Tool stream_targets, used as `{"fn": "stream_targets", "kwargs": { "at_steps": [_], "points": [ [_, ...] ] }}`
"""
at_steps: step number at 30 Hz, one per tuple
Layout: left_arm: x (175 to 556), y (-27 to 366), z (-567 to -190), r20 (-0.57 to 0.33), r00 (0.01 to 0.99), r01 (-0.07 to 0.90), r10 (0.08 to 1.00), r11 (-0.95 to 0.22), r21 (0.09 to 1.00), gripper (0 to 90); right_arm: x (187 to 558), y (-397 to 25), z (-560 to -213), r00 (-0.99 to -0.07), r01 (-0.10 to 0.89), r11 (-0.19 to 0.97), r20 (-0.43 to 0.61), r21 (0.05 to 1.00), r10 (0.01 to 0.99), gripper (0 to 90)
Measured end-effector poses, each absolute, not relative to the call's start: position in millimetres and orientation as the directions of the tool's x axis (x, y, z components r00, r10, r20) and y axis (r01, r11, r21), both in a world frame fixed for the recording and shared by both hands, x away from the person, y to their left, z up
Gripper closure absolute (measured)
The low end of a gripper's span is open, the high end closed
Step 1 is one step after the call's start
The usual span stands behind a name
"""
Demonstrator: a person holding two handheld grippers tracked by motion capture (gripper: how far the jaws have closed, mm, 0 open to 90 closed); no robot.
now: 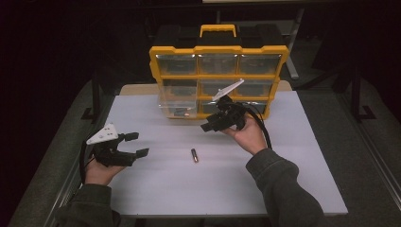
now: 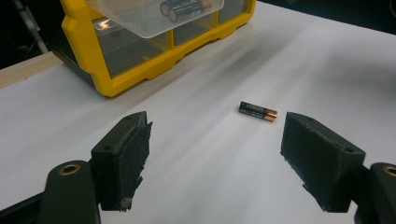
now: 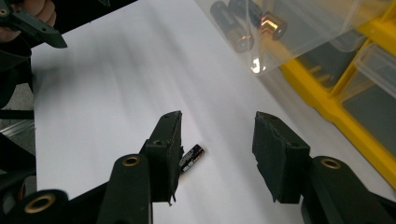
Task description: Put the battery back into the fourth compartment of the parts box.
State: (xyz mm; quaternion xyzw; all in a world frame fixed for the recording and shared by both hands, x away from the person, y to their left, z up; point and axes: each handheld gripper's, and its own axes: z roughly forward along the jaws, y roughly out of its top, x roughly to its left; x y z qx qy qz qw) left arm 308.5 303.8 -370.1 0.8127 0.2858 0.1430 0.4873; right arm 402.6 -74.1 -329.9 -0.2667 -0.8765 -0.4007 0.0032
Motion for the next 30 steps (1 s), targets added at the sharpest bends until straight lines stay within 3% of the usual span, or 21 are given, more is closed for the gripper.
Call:
{"fn": "stream_targets", "kwargs": {
  "at_steps": [30],
  "points": [
    [308, 304, -370, -0.046, 0.797, 0.323, 0.602, -0.361, 0.875, 23.0, 388, -49, -379, -0.854, 0.491, 0.574, 0.232, 0.655, 0.465, 47.1]
  ]
}}
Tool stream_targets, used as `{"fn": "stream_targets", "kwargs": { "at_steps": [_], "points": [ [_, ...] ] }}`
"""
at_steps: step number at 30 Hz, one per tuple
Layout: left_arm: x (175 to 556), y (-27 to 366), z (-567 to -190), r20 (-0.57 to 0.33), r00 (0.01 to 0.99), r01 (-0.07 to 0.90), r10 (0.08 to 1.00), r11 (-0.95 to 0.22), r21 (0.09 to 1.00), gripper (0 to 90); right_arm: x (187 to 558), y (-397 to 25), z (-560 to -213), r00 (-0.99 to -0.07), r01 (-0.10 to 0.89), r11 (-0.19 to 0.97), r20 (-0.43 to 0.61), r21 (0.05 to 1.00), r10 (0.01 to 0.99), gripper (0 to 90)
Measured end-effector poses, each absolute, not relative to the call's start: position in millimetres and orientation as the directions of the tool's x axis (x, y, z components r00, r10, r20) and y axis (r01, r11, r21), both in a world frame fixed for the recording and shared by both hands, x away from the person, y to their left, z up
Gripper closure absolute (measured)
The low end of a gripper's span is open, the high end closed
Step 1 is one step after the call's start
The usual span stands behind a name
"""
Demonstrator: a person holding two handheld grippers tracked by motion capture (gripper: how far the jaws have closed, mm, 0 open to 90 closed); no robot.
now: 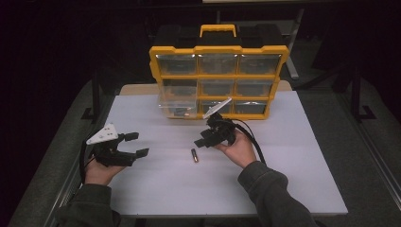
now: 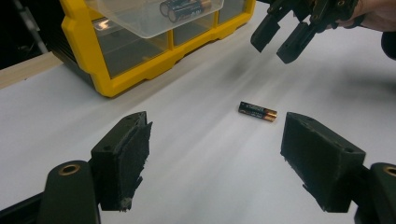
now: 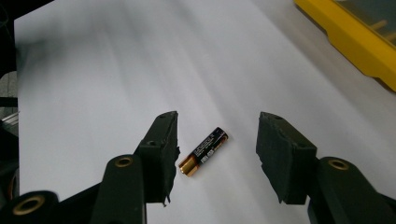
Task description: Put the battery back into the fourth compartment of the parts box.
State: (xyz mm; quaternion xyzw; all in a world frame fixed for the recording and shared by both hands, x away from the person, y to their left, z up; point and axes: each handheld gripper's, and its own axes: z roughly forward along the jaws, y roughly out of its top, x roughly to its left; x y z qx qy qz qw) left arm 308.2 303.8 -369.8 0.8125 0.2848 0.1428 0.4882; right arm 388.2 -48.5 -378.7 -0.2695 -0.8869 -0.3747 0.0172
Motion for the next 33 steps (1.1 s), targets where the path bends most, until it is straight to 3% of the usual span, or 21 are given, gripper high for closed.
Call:
{"fn": "stream_targets", "kwargs": {
  "at_steps": [23, 33],
  "points": [
    [308, 304, -370, -0.042, 0.799, 0.324, 0.600, -0.369, 0.871, 23.0, 382, -27, -413, -0.865, 0.477, 0.620, 0.207, 0.623, 0.458, 47.8],
    [309, 304, -370, -0.040, 0.800, 0.322, 0.599, -0.371, 0.871, 23.0, 383, -22, -427, -0.838, 0.526, 0.626, 0.228, 0.576, 0.496, 49.0]
  ]
}}
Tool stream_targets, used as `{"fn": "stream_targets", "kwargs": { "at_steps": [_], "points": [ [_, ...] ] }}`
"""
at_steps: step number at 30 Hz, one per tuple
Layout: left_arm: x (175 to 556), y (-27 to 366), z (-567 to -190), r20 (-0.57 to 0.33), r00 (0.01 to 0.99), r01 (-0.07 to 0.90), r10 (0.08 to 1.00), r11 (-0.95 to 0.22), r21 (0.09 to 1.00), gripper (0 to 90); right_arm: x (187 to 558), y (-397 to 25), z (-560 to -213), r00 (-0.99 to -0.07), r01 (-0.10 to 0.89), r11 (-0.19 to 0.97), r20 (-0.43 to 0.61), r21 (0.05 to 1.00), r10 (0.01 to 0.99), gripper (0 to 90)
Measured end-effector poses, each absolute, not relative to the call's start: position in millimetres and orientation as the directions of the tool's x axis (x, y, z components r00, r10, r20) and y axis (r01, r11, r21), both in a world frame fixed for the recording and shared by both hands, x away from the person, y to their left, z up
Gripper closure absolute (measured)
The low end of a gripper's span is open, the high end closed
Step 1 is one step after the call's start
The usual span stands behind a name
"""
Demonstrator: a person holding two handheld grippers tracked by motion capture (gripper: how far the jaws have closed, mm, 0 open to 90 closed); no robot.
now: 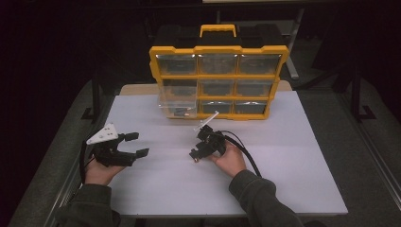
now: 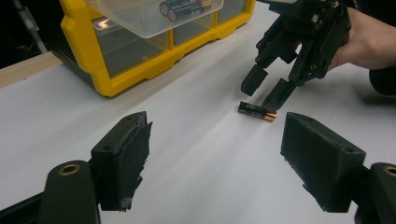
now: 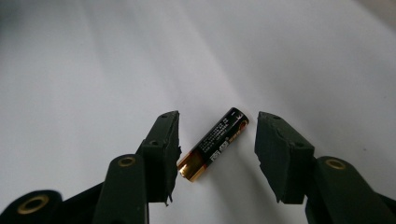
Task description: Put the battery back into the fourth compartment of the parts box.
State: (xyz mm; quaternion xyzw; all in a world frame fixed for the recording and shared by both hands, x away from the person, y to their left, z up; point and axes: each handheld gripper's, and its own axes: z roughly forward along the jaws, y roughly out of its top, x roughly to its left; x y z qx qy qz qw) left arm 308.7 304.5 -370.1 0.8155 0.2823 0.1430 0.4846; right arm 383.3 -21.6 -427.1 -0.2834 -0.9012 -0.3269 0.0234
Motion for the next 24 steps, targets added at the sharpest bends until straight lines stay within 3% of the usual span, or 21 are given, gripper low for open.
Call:
{"fn": "stream_targets", "kwargs": {
  "at_steps": [24],
  "points": [
    [309.0, 304.5, -370.1, -0.041, 0.800, 0.324, 0.599, -0.374, 0.869, 22.5, 380.8, -19.0, -435.5, -0.845, 0.510, 0.658, 0.180, 0.554, 0.504, 64.9]
  ]
}}
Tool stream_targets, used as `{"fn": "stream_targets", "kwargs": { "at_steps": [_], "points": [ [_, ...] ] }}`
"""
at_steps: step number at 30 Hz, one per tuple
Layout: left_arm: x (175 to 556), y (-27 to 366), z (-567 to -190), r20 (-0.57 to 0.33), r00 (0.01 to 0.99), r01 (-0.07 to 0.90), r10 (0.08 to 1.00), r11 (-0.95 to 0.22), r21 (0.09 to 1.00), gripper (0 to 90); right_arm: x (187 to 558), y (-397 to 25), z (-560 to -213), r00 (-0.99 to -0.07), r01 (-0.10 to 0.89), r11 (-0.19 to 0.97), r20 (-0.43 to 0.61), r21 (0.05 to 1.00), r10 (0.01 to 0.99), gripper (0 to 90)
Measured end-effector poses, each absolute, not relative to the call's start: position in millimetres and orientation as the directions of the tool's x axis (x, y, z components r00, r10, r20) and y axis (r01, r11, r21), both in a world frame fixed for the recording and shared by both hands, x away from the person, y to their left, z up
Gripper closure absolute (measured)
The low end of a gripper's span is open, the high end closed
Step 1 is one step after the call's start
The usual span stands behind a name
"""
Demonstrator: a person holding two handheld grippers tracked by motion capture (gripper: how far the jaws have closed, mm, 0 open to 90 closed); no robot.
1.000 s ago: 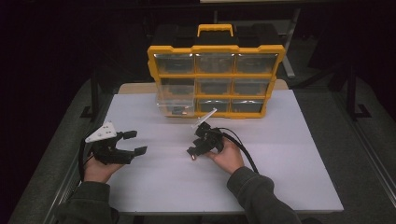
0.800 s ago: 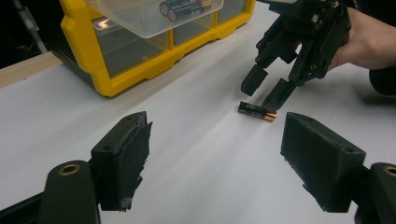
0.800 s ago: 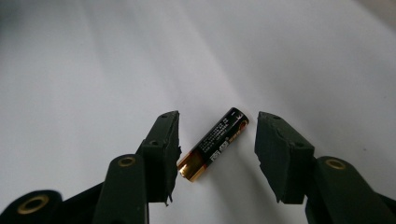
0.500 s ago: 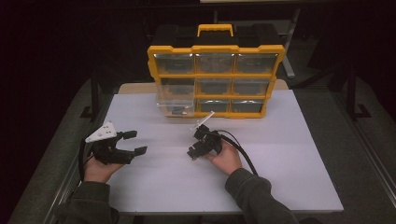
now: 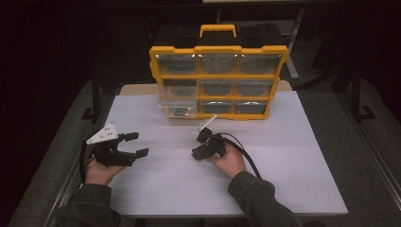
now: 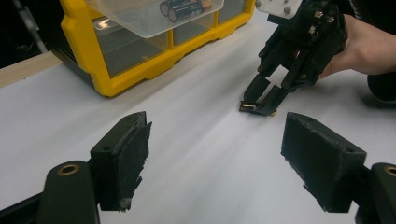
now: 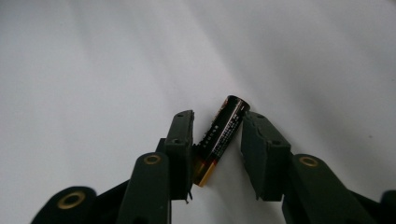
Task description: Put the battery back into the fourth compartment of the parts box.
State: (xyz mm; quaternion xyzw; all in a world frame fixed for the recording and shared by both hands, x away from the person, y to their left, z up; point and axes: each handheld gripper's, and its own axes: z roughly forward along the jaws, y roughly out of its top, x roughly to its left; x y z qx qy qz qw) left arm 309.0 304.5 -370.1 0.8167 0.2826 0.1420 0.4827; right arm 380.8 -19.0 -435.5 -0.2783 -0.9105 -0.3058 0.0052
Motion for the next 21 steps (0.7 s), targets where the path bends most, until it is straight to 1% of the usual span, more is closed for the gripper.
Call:
{"fn": "stream_targets", "kwargs": {
  "at_steps": [4, 7, 13, 18, 19, 20, 21],
  "points": [
    [309, 305, -370, -0.044, 0.798, 0.326, 0.601, -0.370, 0.870, 22.4, 381, -19, -436, -0.850, 0.498, 0.664, 0.160, 0.558, 0.503, 71.8],
    [309, 305, -370, -0.043, 0.798, 0.326, 0.600, -0.371, 0.870, 22.4, 385, -22, -437, -0.846, 0.509, 0.655, 0.182, 0.559, 0.502, 74.5],
    [309, 304, -370, -0.041, 0.800, 0.324, 0.598, -0.374, 0.869, 22.3, 389, -24, -438, -0.845, 0.516, 0.651, 0.204, 0.557, 0.495, 75.6],
    [309, 304, -370, -0.039, 0.802, 0.324, 0.596, -0.379, 0.867, 22.3, 394, -27, -440, -0.850, 0.515, 0.641, 0.242, 0.570, 0.467, 76.0],
    [310, 304, -370, -0.039, 0.802, 0.323, 0.596, -0.377, 0.868, 22.2, 394, -28, -439, -0.839, 0.534, 0.636, 0.259, 0.557, 0.478, 76.0],
    [309, 304, -370, -0.040, 0.801, 0.323, 0.597, -0.376, 0.868, 22.3, 395, -28, -440, -0.847, 0.523, 0.636, 0.259, 0.567, 0.465, 76.1],
    [309, 305, -370, -0.039, 0.801, 0.324, 0.598, -0.376, 0.868, 22.3, 395, -29, -440, -0.839, 0.537, 0.632, 0.275, 0.559, 0.470, 76.1]
  ]
}}
